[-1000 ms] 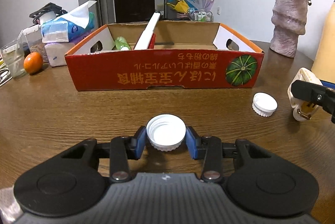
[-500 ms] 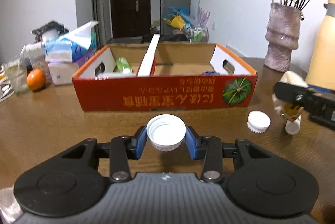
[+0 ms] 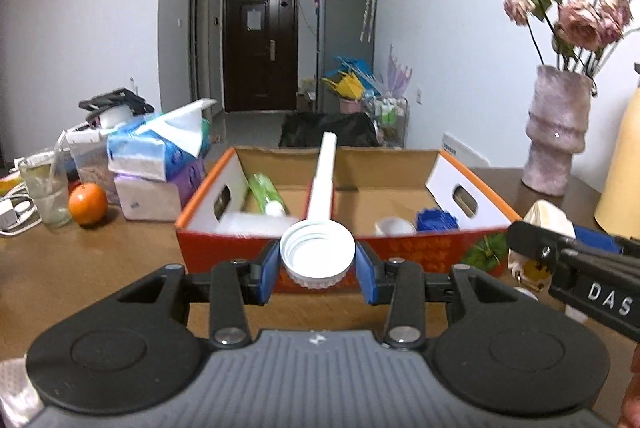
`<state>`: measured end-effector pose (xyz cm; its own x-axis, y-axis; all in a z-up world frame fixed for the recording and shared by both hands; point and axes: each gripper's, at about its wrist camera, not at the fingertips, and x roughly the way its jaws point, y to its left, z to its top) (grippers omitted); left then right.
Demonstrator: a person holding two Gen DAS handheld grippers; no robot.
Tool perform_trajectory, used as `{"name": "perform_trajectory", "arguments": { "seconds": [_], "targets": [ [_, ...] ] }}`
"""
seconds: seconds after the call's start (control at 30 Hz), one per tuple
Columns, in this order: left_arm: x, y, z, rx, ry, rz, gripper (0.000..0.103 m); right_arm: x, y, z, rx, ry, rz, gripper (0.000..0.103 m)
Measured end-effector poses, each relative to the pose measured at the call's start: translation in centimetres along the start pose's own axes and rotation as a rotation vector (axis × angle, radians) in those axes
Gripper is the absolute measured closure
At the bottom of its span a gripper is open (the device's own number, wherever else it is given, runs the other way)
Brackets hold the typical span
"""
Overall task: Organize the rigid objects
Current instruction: 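Carry the cap with the left tool and adapter with the right tool into the box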
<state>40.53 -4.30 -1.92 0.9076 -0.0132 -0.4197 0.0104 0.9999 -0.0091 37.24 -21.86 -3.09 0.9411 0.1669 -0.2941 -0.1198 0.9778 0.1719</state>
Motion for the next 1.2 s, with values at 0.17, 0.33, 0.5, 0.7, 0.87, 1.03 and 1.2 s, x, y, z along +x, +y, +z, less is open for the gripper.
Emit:
{"name": "perform_trajectory", "arguments": {
  "seconds": [0.17,0.33,0.5,0.7,0.87,1.03,1.2],
  "targets": [
    [0.9,0.9,1.4,-0.01,-0.037,0.026,0.062,1.5,0.7,0.7,0.013,-0.013,-0.005,0.055],
    [2.4,1.6,2.5,-0.021,-0.054,0.047,0.062,3.5,1.4,1.4,0.029,-0.022,-0.003,0.055],
    [4.4,2.4,3.5,-0.028,-0.064,0.057,0.062,5.8,2.1,2.1,0.027,-0.026,-0.001,0.055],
    [6.8,3.0,4.7,-0.033,-0.073,0.064,0.062,8.3,2.2,2.7,0.027,-0.022,-0.005,0.055],
    [8.8,3.2,5.3,-0.022,-0.078,0.073,0.062,10.4,2.1,3.3,0.009,-0.022,-0.012,0.055],
    [10.5,3.3,5.9,-0.014,-0.078,0.076,0.062,12.2,2.0,3.7,-0.003,-0.015,-0.021,0.055],
    [11.9,3.2,6.2,-0.008,-0.07,0.067,0.062,13.6,2.1,4.0,-0.022,-0.005,-0.023,0.055]
  ]
}}
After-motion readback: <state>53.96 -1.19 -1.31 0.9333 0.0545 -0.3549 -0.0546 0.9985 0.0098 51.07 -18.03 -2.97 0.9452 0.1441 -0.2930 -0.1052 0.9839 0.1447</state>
